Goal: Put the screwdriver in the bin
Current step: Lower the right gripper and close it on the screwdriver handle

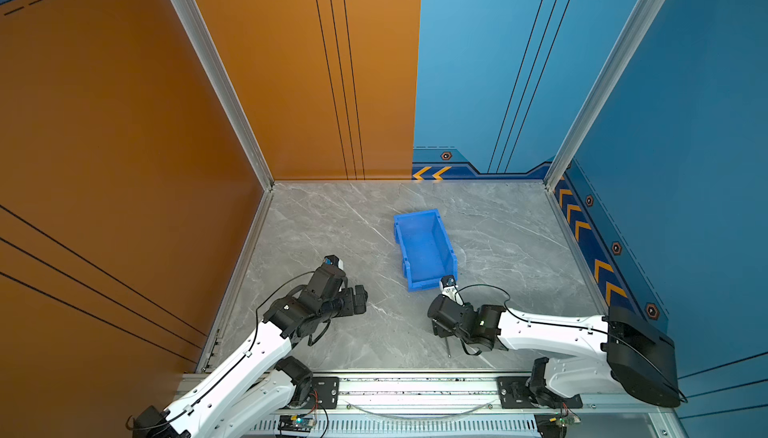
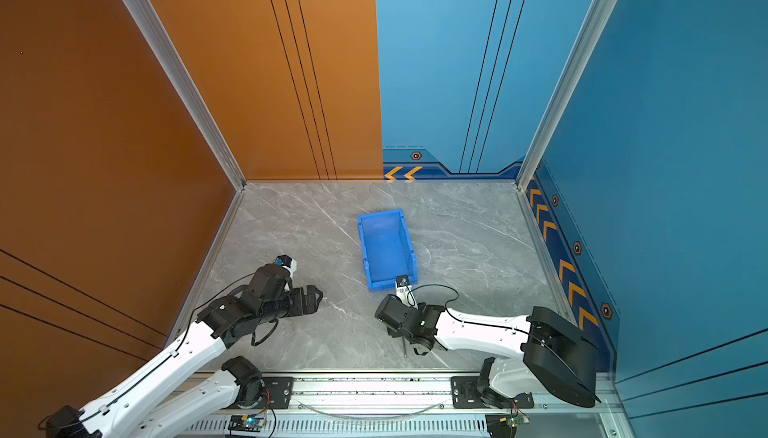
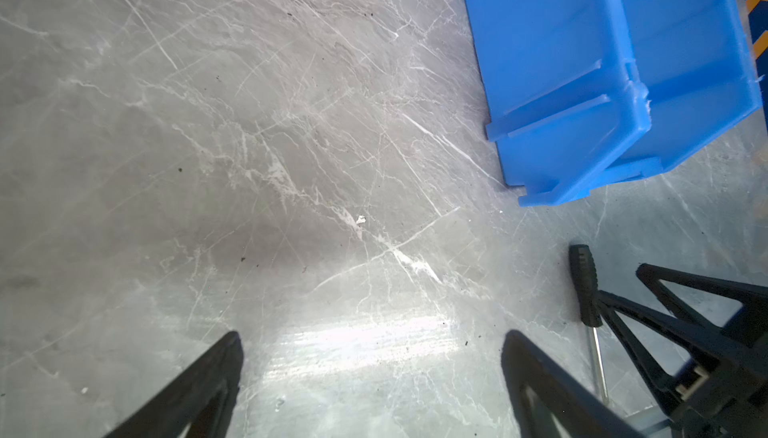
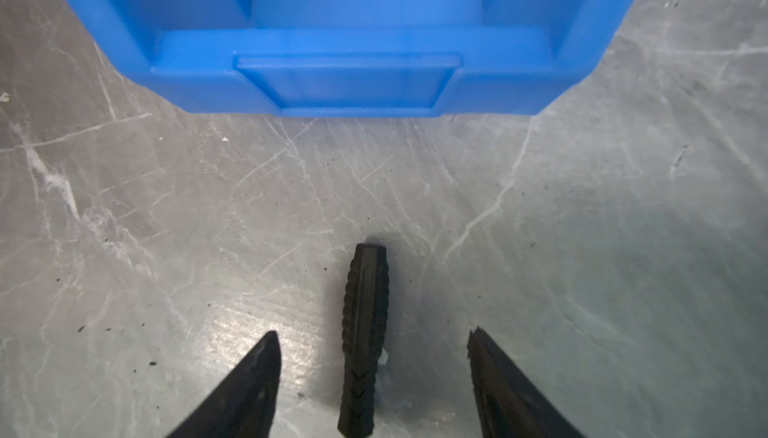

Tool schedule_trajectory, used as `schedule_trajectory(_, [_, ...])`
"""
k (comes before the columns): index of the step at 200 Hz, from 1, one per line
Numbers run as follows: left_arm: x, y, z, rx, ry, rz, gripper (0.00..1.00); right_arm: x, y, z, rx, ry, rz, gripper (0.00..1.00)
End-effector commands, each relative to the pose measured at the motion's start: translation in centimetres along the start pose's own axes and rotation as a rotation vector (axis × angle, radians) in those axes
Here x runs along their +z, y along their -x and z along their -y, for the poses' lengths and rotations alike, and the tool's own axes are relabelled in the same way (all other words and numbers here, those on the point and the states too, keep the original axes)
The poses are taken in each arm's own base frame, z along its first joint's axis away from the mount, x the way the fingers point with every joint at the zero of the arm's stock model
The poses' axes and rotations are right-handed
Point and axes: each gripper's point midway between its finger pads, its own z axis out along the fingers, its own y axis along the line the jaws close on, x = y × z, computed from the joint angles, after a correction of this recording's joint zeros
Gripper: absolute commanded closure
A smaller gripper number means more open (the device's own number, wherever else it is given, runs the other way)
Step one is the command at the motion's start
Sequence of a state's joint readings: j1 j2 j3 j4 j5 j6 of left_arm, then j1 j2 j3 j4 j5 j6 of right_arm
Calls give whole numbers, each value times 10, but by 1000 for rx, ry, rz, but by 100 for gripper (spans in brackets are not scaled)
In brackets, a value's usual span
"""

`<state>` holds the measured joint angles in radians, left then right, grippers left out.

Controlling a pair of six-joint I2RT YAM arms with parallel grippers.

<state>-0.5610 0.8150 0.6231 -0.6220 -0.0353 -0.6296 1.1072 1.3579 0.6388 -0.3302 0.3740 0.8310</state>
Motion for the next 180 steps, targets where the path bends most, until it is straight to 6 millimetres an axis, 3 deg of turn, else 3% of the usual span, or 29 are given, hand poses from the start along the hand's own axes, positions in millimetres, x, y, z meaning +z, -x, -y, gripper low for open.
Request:
schedule_trajectory(1, [0, -9, -3, 21, -10, -30, 2, -1, 11, -6, 38, -9, 39, 35])
schedule_trajectory(82, [1, -7, -7, 13, -8, -34, 2, 20, -13, -7, 13, -39, -45, 49])
schedule_trajectory(134, [1, -6, -8, 7, -5, -30, 2, 26, -21, -9, 6, -36, -70, 69])
schedule_trajectory(180, [-2, -4, -6, 8, -16, -20, 2, 31, -27, -7, 15, -47, -75, 76])
